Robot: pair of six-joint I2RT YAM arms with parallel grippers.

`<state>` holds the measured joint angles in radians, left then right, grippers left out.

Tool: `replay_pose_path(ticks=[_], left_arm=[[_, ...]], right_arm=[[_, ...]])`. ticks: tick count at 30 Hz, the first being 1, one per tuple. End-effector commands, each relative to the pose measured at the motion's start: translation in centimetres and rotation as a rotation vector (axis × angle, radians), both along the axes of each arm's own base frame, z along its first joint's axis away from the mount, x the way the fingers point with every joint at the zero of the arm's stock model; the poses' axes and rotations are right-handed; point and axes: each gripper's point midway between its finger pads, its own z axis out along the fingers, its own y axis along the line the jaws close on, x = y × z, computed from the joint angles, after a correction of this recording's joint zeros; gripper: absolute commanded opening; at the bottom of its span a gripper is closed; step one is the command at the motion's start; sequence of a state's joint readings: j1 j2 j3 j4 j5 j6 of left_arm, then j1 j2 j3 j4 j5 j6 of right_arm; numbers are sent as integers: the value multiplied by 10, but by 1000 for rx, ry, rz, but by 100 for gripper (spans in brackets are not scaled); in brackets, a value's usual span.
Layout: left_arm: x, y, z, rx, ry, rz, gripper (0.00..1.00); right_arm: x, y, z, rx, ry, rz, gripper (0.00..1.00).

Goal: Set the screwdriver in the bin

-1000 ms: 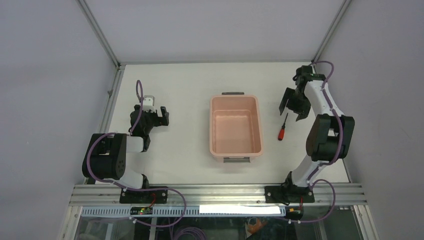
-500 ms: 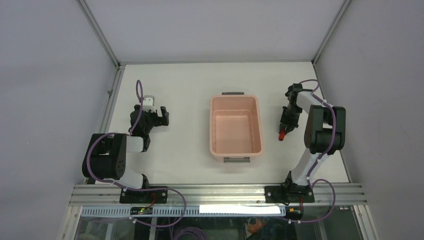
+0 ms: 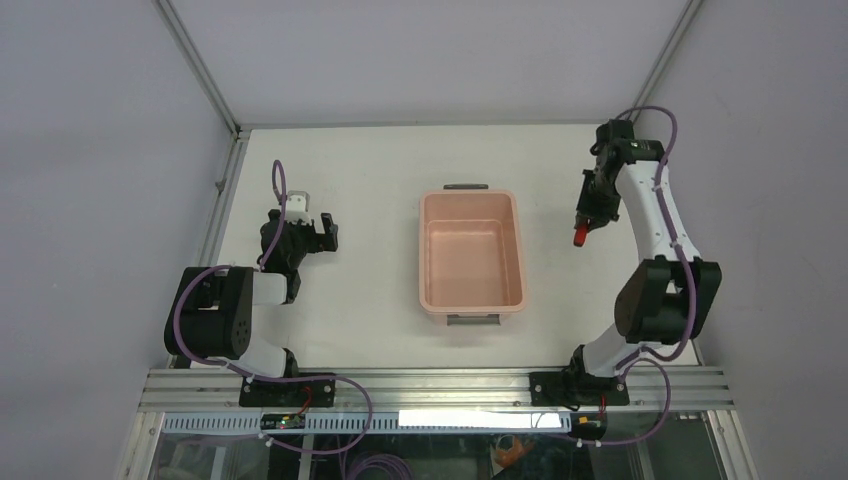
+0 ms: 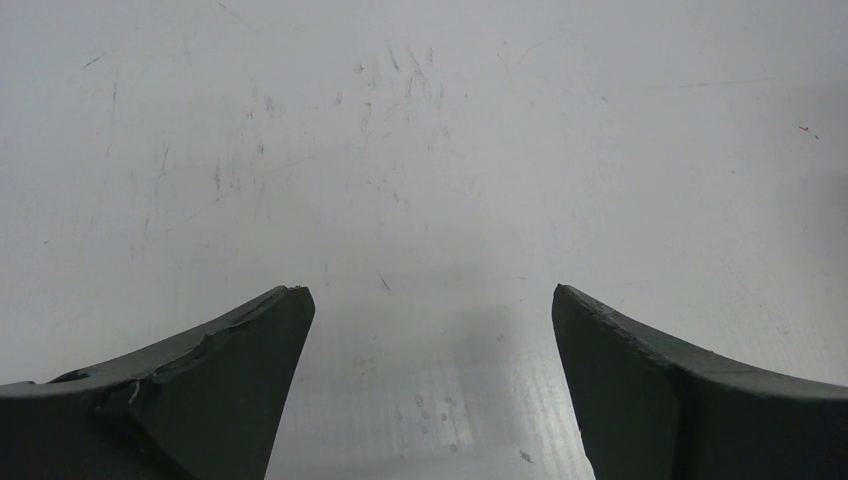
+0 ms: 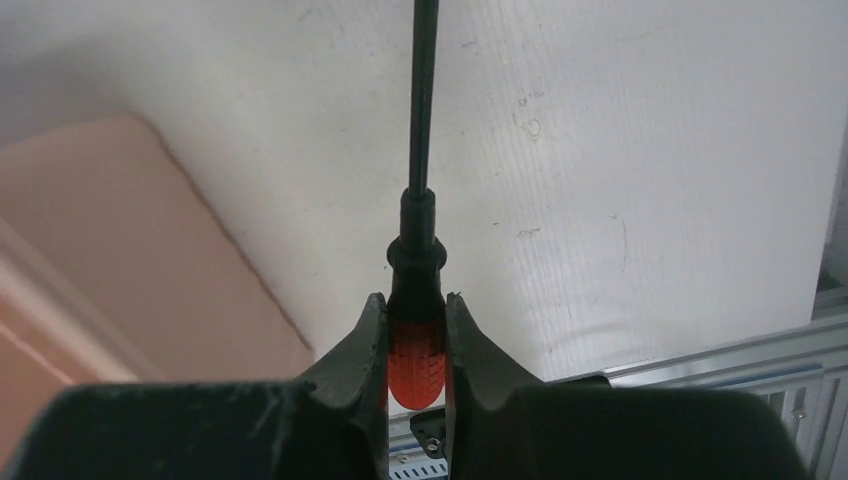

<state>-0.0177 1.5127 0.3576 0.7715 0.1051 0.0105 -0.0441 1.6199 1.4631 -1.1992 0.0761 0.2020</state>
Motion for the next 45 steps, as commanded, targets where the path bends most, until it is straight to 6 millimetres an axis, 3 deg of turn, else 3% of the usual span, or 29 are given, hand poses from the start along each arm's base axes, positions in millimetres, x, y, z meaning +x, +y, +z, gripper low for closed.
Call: replay_pose_path(ticks=[1,5,11,15,19,24,28,33,36,39,43,45], left_arm=[[12,1,21,-12,-80,1,99],[12,1,21,-12,-80,1,99],[12,1,21,-12,-80,1,99],[12,1,21,-12,-80,1,99],[12,1,21,-12,-80,1,99],[12,1,21,-12,-80,1,99],[12,1,21,-12,-80,1,99],[12,1,21,-12,-80,1,99],[12,1,21,-12,-80,1,99],[12,1,21,-12,-80,1,99],[12,1,21,-12,-80,1,99],[12,1,21,-12,-80,1,99]], right_arm=[[-25,14,68,7,-85,17,0],[-22,58,106,47,-221,107,0],[-21,166,136,121,-379,341,0],[-26,220,113,107,-362,446,0],[-35,256,63,65,-271,499,0],[-49,278,3,54,-174,509,0],[-59,276,-43,30,-117,472,0],[-69,267,-87,11,-86,431,0],[-68,261,-103,-17,-83,410,2],[-69,259,-114,-26,-76,398,10],[-68,253,-116,-48,-90,374,27],[-67,251,-111,-57,-104,366,43]])
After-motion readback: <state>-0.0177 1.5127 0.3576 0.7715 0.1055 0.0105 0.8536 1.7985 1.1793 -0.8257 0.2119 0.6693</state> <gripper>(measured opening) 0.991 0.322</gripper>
